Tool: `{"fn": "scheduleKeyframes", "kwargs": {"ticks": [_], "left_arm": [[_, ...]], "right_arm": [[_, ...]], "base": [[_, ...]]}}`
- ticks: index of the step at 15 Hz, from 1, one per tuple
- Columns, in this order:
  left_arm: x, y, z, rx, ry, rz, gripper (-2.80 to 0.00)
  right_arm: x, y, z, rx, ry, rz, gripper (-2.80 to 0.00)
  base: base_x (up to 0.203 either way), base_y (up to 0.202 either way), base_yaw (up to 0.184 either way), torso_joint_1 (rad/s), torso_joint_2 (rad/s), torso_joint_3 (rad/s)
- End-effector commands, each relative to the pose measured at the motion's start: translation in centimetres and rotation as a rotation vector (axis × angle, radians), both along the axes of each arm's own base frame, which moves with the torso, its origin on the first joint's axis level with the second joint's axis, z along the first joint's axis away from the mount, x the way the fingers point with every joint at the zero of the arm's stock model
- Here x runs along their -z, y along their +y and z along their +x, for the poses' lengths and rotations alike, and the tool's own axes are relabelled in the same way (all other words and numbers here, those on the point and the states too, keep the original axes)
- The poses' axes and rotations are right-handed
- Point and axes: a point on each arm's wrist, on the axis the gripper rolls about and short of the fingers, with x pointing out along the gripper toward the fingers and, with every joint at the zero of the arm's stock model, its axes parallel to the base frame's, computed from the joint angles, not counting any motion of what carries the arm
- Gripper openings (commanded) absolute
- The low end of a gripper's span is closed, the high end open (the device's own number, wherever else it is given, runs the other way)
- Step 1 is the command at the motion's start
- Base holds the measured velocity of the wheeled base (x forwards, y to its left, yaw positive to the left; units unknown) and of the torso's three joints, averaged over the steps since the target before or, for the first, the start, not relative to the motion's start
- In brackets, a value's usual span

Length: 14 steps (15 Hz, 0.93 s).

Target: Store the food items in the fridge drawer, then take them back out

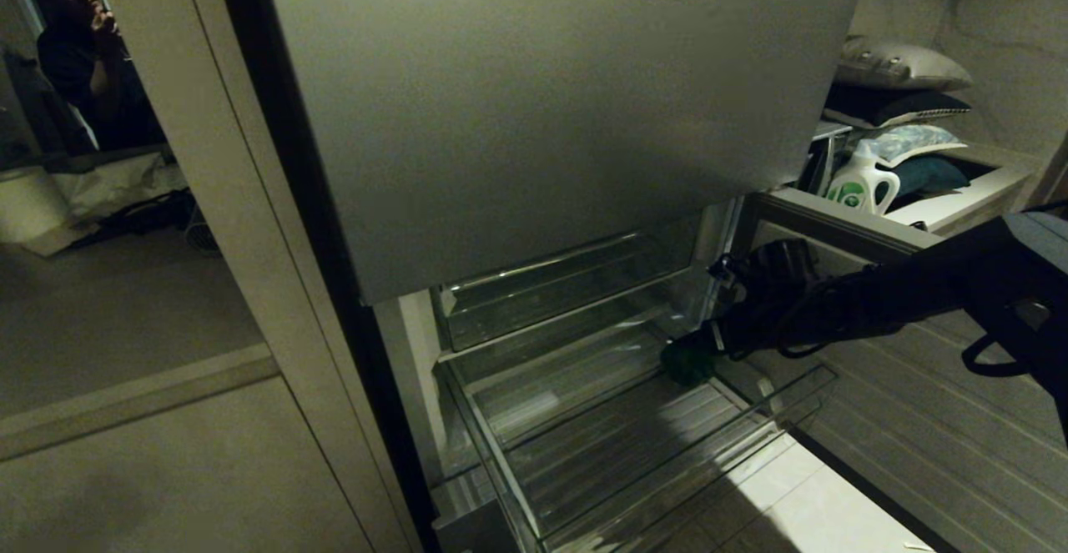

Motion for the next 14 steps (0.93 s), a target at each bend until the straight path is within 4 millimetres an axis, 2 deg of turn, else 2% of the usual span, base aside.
{"fn": "scheduleKeyframes", "kwargs": {"ticks": [1,3,5,7,9,10,12,13,14], "left_arm": [[0.0,0.0,0.0,0.000,0.002,0.000,-2.80],[0.0,0.0,0.0,0.000,0.002,0.000,-2.80],[0.0,0.0,0.0,0.000,0.002,0.000,-2.80],[0.0,0.0,0.0,0.000,0.002,0.000,-2.80],[0.0,0.0,0.0,-0.001,0.002,0.000,-2.80],[0.0,0.0,0.0,0.000,0.002,0.000,-2.80],[0.0,0.0,0.0,0.000,0.002,0.000,-2.80],[0.0,0.0,0.0,0.000,0.002,0.000,-2.80],[0.0,0.0,0.0,0.000,0.002,0.000,-2.80]], "right_arm": [[-3.7,-0.4,-1.2,0.008,-0.066,0.011,0.00],[-6.8,-0.8,-3.7,0.017,-0.080,0.019,0.00],[-7.2,-1.2,-6.7,0.020,-0.026,0.017,0.00],[-7.1,-1.4,-8.2,0.017,-0.022,0.024,0.00],[-8.0,-1.5,-9.5,0.014,-0.066,0.033,0.00],[-8.8,-1.6,-10.8,0.012,-0.081,0.034,0.00],[-10.1,-1.7,-15.0,0.000,-0.099,0.035,0.00],[-10.7,-1.8,-17.6,-0.004,-0.116,0.038,-2.80],[-11.4,-2.1,-20.3,-0.002,-0.145,0.047,-2.80]], "base": [[0.000,0.000,0.000,0.000,0.00,0.000],[0.000,0.000,0.000,0.000,0.00,0.000],[0.000,0.000,0.000,0.000,0.00,0.000],[0.000,0.000,0.000,0.000,0.00,0.000],[0.000,0.000,0.000,0.000,0.00,0.000],[0.000,0.000,0.000,0.000,0.00,0.000],[0.000,0.000,0.000,0.000,0.00,0.000],[0.000,0.000,0.000,0.000,0.00,0.000],[0.000,0.000,0.000,0.000,0.00,0.000]]}}
